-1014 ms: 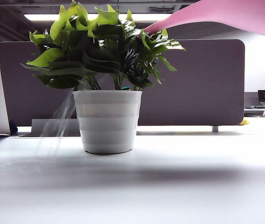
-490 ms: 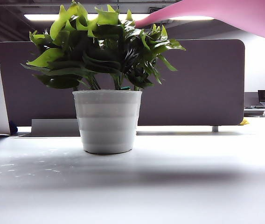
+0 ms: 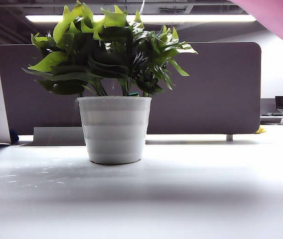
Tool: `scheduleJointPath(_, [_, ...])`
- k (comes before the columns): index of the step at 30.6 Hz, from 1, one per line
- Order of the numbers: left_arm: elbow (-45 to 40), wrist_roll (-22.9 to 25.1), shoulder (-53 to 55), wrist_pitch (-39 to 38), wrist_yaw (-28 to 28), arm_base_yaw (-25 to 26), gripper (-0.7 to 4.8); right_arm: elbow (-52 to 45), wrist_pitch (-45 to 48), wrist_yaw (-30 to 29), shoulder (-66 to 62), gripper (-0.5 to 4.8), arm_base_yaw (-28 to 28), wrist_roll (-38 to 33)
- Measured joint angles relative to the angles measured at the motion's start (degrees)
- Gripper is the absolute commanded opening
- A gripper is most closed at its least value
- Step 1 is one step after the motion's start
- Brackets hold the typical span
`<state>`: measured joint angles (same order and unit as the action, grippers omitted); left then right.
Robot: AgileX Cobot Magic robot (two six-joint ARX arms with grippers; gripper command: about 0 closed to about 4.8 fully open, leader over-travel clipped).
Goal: Pick up the watering can from the table, water the potted plant, and put the can back.
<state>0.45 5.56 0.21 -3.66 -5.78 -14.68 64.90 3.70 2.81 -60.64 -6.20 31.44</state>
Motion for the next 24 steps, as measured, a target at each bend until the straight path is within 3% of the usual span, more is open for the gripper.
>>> scheduleJointPath(5, [0.0,0.0,0.0,0.0,0.0,0.0,-0.05,-5.4,-2.2,-5.7,2.1,-0.06,-6.0,-10.4])
scheduleJointPath(11, [0.0,0.0,0.0,0.0,0.0,0.1,-0.05,-13.6,-1.0,-11.3,5.1,-0.06,-9.9,-17.0])
scheduleJointPath(24, [0.0,0.0,0.0,0.0,0.1,1.0,-0.05,-35.2,19.8,-14.2,4.2,-0.06,-12.5,-29.9])
